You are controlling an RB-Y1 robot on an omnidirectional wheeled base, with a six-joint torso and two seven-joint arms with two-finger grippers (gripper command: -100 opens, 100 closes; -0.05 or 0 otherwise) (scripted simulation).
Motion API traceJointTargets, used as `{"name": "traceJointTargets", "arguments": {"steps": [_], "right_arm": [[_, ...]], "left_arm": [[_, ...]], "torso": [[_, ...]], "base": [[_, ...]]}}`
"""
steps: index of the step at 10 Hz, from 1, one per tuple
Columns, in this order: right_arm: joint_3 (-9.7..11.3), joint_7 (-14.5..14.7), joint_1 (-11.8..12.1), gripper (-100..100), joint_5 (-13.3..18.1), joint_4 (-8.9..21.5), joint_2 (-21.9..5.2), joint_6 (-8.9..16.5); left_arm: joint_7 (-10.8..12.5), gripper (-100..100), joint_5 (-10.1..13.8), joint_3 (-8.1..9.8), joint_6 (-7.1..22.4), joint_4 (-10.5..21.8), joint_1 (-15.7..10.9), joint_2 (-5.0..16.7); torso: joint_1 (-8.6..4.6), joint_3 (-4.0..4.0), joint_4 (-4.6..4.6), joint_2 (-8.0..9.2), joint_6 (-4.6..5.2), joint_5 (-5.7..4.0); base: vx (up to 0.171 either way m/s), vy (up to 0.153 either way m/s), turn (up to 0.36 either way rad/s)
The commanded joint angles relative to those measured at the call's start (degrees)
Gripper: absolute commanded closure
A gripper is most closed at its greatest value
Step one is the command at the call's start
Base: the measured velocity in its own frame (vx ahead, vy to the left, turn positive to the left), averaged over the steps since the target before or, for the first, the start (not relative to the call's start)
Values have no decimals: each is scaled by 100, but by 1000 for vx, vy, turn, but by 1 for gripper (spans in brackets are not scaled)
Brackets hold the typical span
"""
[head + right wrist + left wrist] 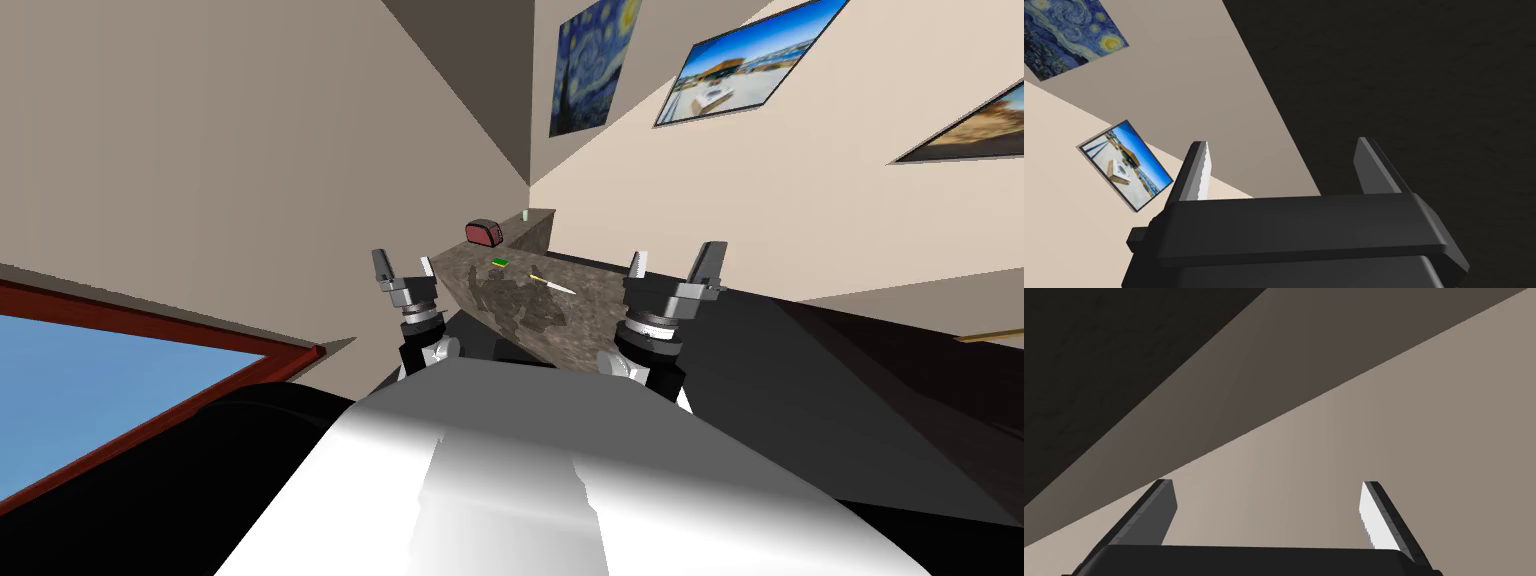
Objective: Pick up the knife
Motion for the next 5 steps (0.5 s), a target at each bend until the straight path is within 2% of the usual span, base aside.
{"name": "traceJointTargets", "arguments": {"steps": [1, 5], "right_arm": [[-131, 14, -60, -100, 7, 114, -231, -28], [-454, 71, -257, -100, 82, 560, -868, -126]], "left_arm": [[0, 0, 0, 0, 0, 0, 0, 0], [0, 0, 0, -1, 0, 0, 0, -1]], "torso": [[0, 0, 0, 0, 0, 0], [39, 3, 1, 4, -2, 9]], "base": [[5, 45, 90], [-4, 99, 134]]}}
